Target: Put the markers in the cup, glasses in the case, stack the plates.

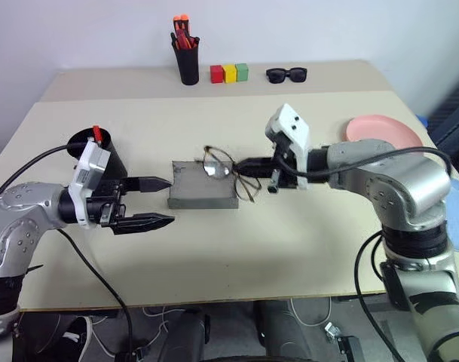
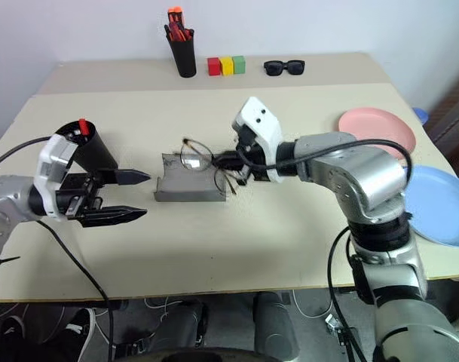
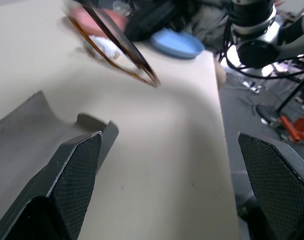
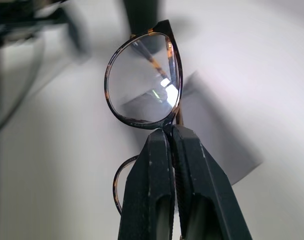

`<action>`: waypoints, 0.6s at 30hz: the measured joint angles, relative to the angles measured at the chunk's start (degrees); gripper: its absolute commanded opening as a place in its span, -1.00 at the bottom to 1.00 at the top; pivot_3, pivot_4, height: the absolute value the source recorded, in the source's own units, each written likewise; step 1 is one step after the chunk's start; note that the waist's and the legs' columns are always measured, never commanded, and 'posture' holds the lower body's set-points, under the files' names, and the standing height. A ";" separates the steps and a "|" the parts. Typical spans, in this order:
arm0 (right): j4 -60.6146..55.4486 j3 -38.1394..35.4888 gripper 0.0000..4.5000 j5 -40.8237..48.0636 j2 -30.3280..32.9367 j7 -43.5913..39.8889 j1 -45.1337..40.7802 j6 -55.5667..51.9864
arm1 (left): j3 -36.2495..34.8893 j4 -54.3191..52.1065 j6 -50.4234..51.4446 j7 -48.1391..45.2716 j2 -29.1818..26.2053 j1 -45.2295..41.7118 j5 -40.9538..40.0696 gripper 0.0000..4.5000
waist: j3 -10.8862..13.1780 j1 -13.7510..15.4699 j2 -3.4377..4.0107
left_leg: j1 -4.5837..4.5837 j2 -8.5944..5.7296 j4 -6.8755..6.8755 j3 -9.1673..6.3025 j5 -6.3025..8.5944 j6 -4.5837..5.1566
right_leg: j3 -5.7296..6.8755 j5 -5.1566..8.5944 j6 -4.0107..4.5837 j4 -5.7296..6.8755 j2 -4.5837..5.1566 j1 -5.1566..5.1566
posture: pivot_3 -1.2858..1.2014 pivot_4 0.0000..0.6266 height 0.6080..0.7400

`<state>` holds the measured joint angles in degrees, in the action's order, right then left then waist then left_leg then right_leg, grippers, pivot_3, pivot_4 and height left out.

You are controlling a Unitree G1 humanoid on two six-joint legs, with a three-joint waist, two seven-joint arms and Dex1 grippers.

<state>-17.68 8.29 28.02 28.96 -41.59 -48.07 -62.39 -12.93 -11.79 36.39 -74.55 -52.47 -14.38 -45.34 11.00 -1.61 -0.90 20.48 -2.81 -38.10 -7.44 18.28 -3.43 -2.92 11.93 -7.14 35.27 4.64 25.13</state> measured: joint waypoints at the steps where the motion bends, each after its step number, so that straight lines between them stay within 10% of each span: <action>1: 1.92 0.89 -1.00 -1.25 -1.32 0.89 -0.42 2.11 | -0.36 1.11 -0.65 0.04 -0.51 0.14 0.68 1.00 | 0.00 -0.19 0.00 | 0.01 0.00 0.00 0.00 0.00 0.00 | 0.00 0.00 0.00 0.01 0.00 0.03 | 0.03 -0.52 1.00; 18: 22.85 12.69 -1.00 -14.77 -15.22 2.64 -2.93 23.62 | -6.17 6.31 -8.07 1.47 -2.02 4.62 6.16 1.00 | 0.01 -1.01 0.02 | 0.16 -0.03 0.10 0.05 0.00 -0.02 | -0.03 -0.01 0.02 0.06 0.05 0.29 | 0.03 -0.52 1.00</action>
<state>5.17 20.98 13.25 13.74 -38.96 -51.00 -38.77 -19.10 -5.49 28.32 -73.08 -54.49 -9.76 -39.18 11.01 -2.61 -0.88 20.64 -2.84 -38.00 -7.39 18.28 -3.44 -2.95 11.92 -7.13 35.33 4.69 25.42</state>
